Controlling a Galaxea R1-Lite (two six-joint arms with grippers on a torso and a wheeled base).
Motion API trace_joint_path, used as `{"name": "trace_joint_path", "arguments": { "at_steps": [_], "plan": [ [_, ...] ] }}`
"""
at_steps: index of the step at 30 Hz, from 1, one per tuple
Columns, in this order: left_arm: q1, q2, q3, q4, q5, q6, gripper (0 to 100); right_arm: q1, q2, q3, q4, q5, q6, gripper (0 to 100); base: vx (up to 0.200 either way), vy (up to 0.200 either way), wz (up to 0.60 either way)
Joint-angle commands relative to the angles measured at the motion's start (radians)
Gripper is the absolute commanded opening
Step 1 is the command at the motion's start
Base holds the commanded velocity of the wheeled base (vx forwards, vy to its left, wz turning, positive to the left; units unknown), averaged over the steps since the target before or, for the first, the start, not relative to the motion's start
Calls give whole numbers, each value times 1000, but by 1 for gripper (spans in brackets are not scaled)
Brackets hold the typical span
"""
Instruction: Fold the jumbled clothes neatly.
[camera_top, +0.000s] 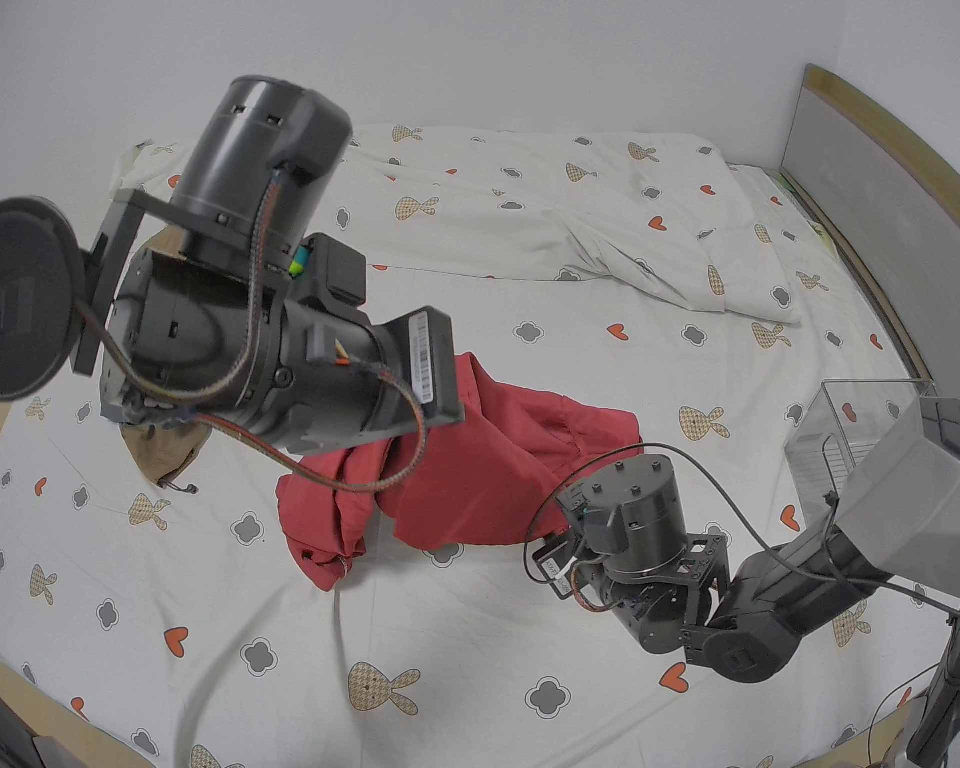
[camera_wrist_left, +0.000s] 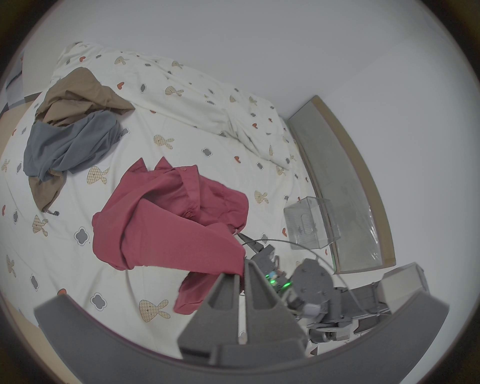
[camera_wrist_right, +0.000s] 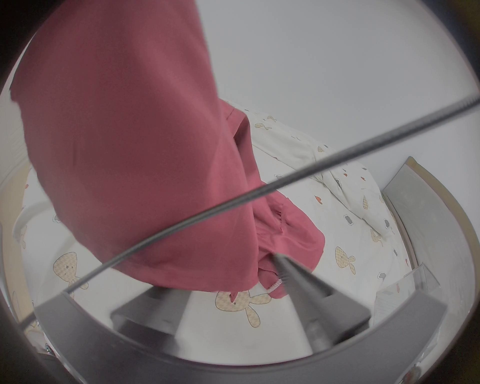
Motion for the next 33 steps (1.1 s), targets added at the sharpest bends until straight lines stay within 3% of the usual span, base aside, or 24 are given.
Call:
{"name": "trace_joint_path", "arguments": {
  "at_steps": [1,12,19,20,26,30,33],
  "plan": [
    [-1,25,43,-5,0,-2,0,-1,-72,67,0,0,3,0,0,0,0],
    [-3,38,44,1,5,-1,0,-7,-201,176,1,3,3,0,0,0,0],
    [-61,73,46,11,6,3,0,-79,-288,239,5,4,0,0,0,0,0],
    [-75,79,48,14,8,3,100,-87,-294,245,5,6,0,0,0,0,0],
    [-153,74,80,17,3,1,100,-153,-348,279,11,9,-4,0,0,0,0],
    [-168,12,121,17,2,7,100,-280,-440,319,18,47,-16,0,0,0,0],
    [-158,-21,132,20,2,7,100,-381,-517,347,61,116,-30,0,0,0,0]
  ]
}}
